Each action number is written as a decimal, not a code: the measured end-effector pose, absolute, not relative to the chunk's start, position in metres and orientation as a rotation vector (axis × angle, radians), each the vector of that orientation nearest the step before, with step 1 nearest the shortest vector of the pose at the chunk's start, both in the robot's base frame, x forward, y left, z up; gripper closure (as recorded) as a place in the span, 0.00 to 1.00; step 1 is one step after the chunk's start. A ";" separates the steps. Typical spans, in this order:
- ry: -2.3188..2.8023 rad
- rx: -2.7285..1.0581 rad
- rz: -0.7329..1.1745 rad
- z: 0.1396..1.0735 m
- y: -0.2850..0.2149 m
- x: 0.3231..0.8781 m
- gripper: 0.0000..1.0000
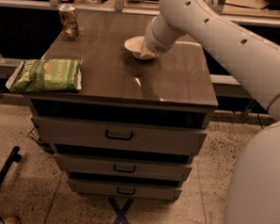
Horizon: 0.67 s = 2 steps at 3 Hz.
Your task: Move paper bowl near green jalapeno chip bag
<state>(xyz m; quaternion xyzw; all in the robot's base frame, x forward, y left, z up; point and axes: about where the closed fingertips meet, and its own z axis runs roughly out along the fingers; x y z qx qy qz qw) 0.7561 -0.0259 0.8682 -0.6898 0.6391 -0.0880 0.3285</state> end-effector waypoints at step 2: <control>1.636 -1.774 -0.259 0.887 -0.024 0.753 1.00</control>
Offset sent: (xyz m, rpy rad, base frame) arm -0.0033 -0.0007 0.0375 0.0384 -0.0926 -0.0135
